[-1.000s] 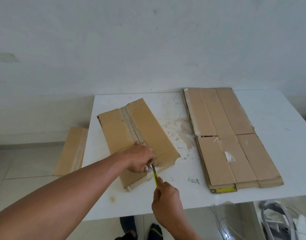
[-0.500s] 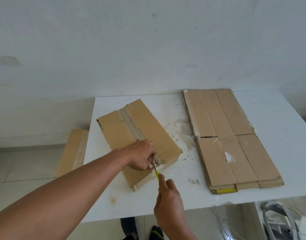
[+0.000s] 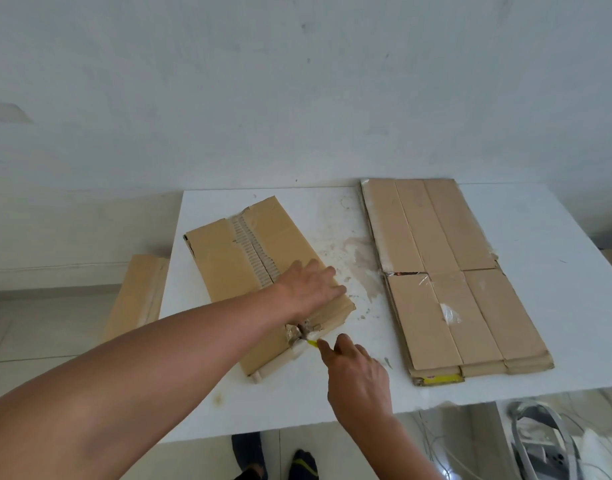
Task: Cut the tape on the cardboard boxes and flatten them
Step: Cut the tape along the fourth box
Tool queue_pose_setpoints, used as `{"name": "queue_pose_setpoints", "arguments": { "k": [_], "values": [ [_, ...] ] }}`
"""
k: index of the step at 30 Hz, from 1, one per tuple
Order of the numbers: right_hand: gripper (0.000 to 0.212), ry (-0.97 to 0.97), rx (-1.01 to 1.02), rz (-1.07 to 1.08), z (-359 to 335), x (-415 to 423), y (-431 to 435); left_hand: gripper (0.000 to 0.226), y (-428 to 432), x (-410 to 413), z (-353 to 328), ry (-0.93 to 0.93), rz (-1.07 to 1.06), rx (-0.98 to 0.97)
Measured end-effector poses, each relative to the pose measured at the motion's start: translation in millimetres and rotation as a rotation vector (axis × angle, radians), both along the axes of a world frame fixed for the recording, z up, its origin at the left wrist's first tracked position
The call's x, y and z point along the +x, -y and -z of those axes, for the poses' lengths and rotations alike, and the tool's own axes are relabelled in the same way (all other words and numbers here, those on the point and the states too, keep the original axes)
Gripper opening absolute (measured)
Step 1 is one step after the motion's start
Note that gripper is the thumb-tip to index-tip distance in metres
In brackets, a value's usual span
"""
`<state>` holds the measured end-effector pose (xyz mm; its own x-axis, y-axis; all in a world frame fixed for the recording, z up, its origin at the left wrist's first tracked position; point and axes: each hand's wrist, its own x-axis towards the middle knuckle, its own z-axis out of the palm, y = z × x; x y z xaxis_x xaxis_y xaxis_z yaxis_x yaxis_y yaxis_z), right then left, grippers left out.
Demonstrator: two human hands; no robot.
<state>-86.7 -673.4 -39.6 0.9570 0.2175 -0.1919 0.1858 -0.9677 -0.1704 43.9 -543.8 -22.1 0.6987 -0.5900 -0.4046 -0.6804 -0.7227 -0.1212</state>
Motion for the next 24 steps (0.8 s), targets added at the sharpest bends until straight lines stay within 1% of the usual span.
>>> {"name": "queue_pose_setpoints", "arguments": {
  "k": [1, 3, 6, 12, 16, 19, 21, 24],
  "values": [
    [0.053, 0.045, -0.018, -0.031, 1, 3, 2, 0.083, 1, 1, 2, -0.024, 0.006, 0.006],
    [0.058, 0.101, -0.038, -0.06, 4, 11, 9, 0.082, -1, 2, 6, -0.083, 0.005, 0.024],
    [0.064, 0.077, -0.032, -0.077, 7, 20, 18, 0.089, -6, -1, 7, -0.125, 0.027, 0.068],
    [0.062, 0.106, -0.029, -0.096, 11, 30, 27, 0.086, -9, -11, 11, -0.062, 0.08, 0.116],
    [0.069, 0.159, -0.015, -0.095, 20, 34, 29, 0.071, -10, -18, 19, -0.012, 0.101, 0.123],
    [0.069, 0.178, -0.008, -0.066, 23, 39, 33, 0.063, -10, -18, 18, -0.005, 0.101, 0.11],
    [0.069, 0.182, -0.029, -0.033, 23, 43, 39, 0.066, -13, -16, 15, -0.024, 0.093, 0.101],
    [0.066, 0.207, -0.062, 0.025, 21, 57, 56, 0.078, -18, -14, 12, -0.048, 0.081, 0.065]
  ]
}}
